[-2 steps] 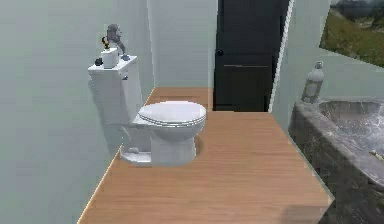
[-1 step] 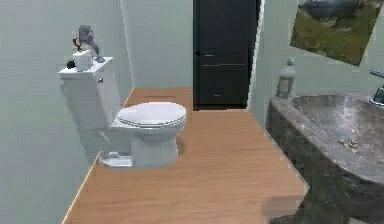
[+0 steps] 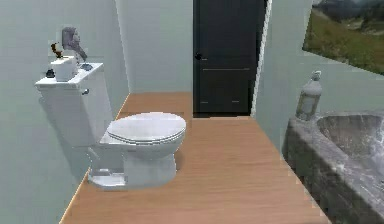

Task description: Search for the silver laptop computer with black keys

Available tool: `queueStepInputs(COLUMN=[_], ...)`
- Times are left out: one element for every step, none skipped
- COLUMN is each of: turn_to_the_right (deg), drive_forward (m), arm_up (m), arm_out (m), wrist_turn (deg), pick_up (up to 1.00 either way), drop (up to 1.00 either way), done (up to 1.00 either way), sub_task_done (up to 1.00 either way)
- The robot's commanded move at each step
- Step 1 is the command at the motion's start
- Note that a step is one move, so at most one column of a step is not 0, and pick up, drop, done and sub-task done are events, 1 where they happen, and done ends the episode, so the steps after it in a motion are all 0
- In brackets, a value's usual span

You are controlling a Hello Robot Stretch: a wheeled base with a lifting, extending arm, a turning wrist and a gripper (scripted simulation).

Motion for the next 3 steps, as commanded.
queueStepInputs(turn_to_the_right=[-3.0,0.0,24.0], drive_forward=[0.00,0.90,0.00], arm_up=[0.00,0.00,0.00], arm_out=[0.00,0.00,0.00], wrist_turn=[0.0,0.0,0.0], pick_up=[0.00,0.00,0.00], drop=[0.00,0.00,0.00], done=[0.00,0.00,0.00], sub_task_done=[0.00,0.00,0.00])
